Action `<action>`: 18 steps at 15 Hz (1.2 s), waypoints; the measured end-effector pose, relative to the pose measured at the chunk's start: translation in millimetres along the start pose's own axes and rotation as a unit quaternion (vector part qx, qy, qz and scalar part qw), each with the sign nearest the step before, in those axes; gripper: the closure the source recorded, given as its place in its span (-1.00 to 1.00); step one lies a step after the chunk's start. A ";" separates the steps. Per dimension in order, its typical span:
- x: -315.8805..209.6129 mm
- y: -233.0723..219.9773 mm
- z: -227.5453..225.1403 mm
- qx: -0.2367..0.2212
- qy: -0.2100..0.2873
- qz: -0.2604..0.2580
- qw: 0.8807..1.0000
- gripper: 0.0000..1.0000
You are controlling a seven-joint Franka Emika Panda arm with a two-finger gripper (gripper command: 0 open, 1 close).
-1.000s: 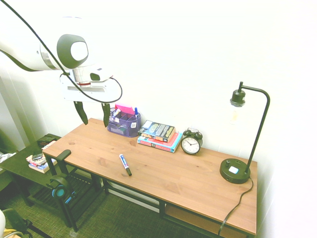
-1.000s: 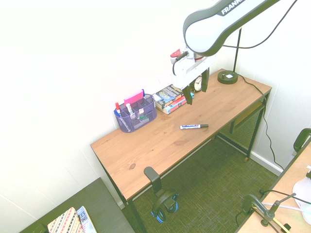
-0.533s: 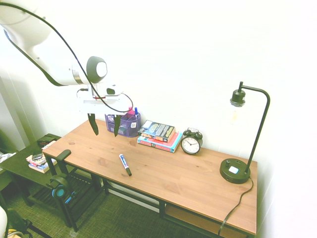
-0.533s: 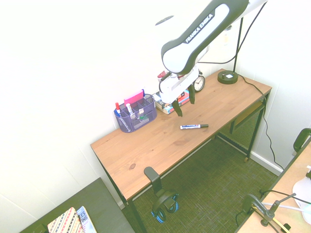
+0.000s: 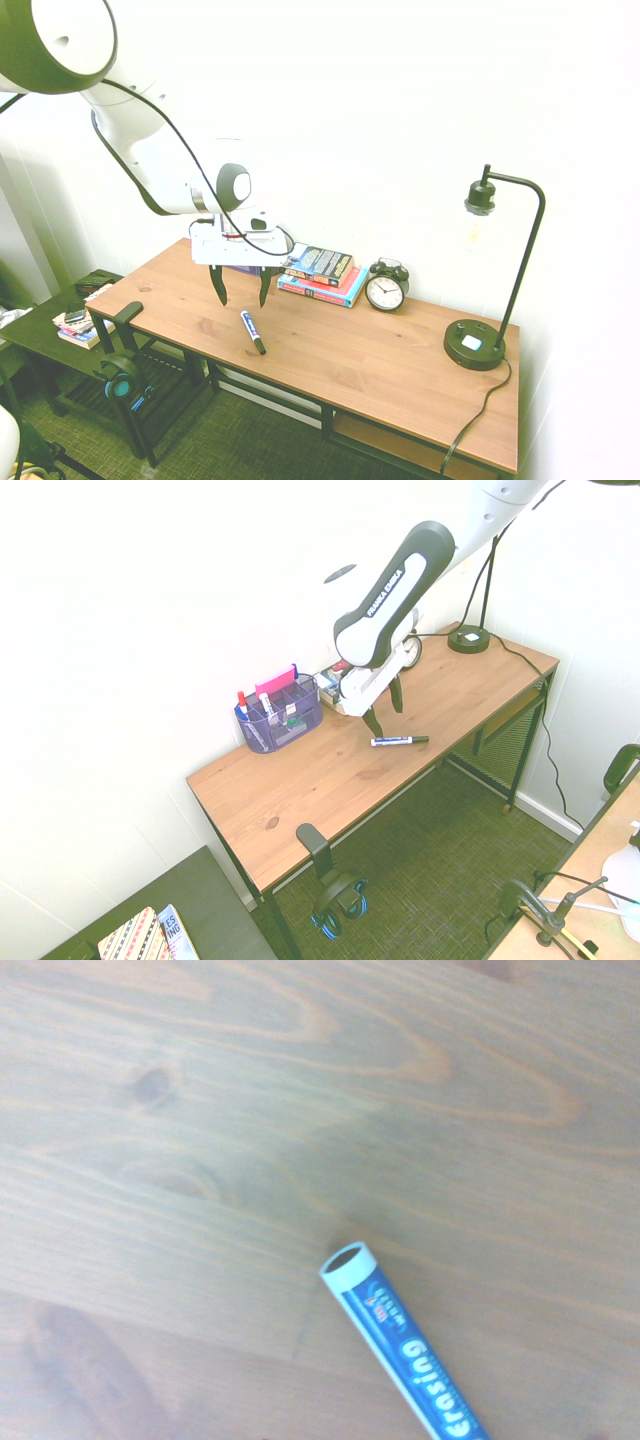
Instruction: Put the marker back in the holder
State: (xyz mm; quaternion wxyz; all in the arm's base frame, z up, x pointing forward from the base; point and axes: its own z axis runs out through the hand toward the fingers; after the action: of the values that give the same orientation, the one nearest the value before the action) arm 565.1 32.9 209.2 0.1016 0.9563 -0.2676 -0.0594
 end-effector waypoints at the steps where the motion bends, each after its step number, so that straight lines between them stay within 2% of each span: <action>1: 2.8 -1.1 6.3 -0.004 -0.002 -0.005 1.000 -1.00; 6: 7.9 -7.3 33.8 -0.020 -0.013 -0.018 1.000 -1.00; 7: 9.2 -9.0 37.6 -0.023 -0.014 -0.020 0.999 1.00; 18: 8.3 -20.6 49.6 -0.033 -0.012 -0.031 0.999 1.00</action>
State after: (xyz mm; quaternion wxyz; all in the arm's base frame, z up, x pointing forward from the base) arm 574.1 37.7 155.8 0.1281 0.9595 -0.2368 -0.0830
